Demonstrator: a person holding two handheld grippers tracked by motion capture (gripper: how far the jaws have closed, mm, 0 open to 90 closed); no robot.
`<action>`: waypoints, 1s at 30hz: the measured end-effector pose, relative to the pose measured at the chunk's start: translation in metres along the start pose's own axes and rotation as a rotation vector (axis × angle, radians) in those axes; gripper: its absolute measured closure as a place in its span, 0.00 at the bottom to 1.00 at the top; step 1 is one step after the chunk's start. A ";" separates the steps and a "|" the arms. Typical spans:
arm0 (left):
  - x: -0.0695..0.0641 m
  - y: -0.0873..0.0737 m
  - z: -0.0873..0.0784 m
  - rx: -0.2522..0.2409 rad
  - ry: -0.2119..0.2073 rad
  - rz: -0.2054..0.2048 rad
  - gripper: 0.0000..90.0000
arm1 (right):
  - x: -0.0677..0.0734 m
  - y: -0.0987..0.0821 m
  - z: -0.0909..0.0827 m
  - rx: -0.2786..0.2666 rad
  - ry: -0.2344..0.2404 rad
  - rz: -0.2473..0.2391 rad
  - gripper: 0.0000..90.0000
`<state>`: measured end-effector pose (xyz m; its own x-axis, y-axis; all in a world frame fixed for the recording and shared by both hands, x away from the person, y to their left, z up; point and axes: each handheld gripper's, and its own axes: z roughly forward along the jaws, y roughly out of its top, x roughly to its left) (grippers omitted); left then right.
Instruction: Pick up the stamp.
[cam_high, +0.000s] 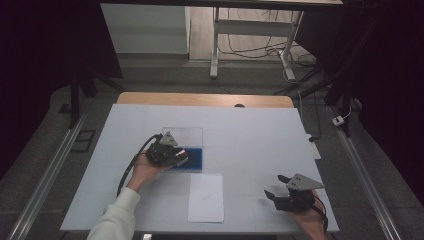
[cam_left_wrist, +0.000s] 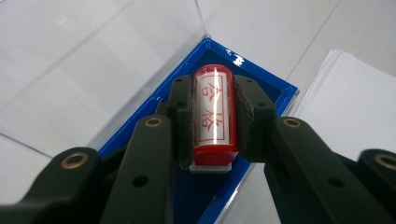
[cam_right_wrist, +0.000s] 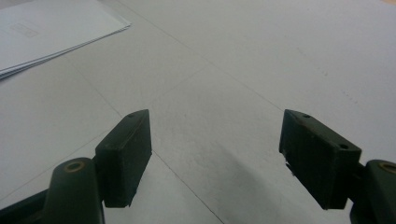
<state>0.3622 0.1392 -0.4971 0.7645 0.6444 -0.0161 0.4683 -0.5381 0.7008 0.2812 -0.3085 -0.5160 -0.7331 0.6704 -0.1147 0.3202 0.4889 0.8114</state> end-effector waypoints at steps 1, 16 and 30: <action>-0.001 0.001 -0.002 -0.011 0.004 -0.002 0.78 | 0.000 0.000 0.000 0.002 -0.003 -0.001 0.28; -0.002 0.011 -0.039 -0.093 0.018 -0.028 0.78 | 0.001 0.000 -0.001 -0.013 0.000 -0.004 0.28; -0.006 0.017 -0.067 -0.168 0.022 -0.033 0.78 | 0.001 -0.001 0.001 -0.014 0.005 -0.004 0.28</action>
<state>0.3358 0.1627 -0.4369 0.7392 0.6729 -0.0272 0.4114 -0.4191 0.8094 0.2807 -0.3081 -0.5173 -0.7373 0.6656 -0.1157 0.3086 0.4842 0.8187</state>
